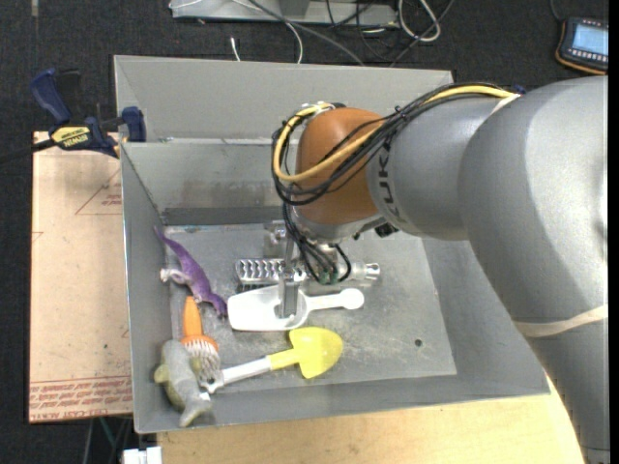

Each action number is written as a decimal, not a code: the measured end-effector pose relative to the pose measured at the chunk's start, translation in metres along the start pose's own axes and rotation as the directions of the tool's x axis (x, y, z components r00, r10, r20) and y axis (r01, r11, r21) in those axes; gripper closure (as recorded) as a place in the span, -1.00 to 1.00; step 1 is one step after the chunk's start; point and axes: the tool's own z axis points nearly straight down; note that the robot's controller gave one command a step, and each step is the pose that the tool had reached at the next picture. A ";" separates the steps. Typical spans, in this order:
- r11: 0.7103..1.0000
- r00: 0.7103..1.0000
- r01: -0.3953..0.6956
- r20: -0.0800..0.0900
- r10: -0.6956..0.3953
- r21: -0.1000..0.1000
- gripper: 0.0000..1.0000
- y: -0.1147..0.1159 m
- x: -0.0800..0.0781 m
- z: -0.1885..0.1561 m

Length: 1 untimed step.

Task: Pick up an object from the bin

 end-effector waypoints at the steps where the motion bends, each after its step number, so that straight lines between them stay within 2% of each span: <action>1: 1.000 1.000 0.021 0.010 -0.021 -0.002 -1.00 -0.013 -0.001 -0.007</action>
Offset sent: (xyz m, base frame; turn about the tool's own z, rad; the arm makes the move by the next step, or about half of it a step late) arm 0.0000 -0.0022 0.0014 -0.0051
